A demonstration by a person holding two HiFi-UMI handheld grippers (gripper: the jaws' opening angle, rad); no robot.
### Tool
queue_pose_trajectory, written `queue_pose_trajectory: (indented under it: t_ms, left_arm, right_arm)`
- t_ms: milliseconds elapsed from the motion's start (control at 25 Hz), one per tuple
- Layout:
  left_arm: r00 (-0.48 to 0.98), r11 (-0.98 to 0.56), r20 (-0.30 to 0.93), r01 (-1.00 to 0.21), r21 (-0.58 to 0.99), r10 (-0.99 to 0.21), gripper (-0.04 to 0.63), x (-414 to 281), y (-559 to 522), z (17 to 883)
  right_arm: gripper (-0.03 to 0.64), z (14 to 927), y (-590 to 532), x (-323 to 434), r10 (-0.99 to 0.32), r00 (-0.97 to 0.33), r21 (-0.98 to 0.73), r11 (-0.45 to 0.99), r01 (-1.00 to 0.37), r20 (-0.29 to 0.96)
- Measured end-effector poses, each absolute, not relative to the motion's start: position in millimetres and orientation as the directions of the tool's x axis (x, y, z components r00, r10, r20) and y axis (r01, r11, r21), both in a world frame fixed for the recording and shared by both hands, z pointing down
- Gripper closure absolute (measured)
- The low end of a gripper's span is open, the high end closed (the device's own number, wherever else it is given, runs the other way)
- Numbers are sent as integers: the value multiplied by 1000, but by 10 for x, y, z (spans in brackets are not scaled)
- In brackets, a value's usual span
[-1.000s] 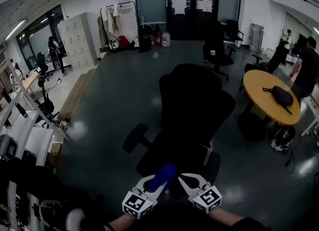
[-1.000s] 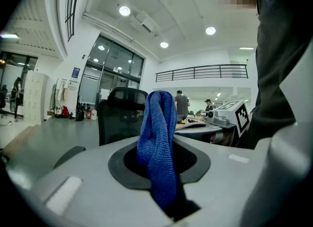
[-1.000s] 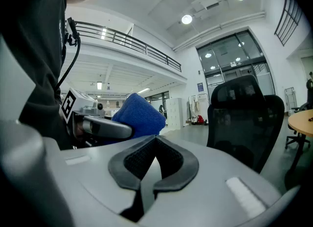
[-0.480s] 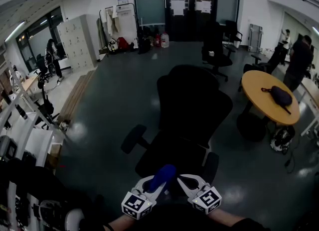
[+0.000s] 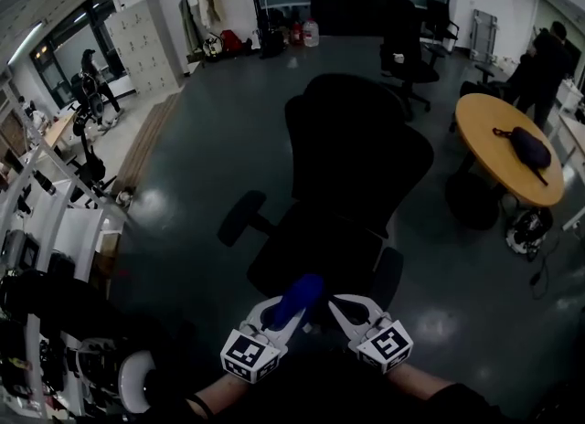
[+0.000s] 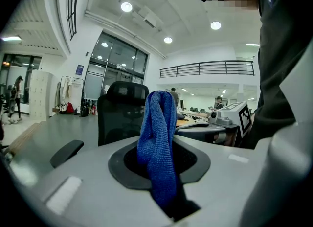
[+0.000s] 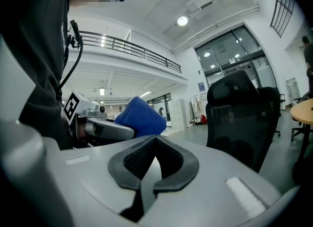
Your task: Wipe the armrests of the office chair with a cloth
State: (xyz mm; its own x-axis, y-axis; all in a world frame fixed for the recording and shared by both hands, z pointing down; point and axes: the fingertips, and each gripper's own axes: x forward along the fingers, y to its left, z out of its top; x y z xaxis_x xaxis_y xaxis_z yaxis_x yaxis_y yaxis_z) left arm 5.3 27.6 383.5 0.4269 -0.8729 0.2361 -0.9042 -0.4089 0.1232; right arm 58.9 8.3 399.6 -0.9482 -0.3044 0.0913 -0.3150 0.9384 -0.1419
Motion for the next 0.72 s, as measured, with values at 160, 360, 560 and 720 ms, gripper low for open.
queue_pose_trajectory:
  t_ms: [160, 360, 560, 720]
  left_arm:
    - [406, -389, 254, -914, 119, -878, 492, 140, 245, 3837]
    - [401, -383, 255, -916, 120, -880, 493, 162, 252, 3921]
    - [389, -373, 245, -921, 111, -888, 494, 56, 134, 3885]
    - [407, -388, 232, -913, 122, -884, 493, -104, 29, 3921]
  right_arm:
    - [612, 3990, 38, 680, -288, -954, -169, 939, -299, 84]
    - [612, 4090, 16, 708, -270, -959, -177, 943, -281, 86]
    - [612, 4115, -106, 639, -273, -958, -174, 943, -284, 85]
    - [612, 4114, -186, 483, -280, -955, -163, 943, -292, 95]
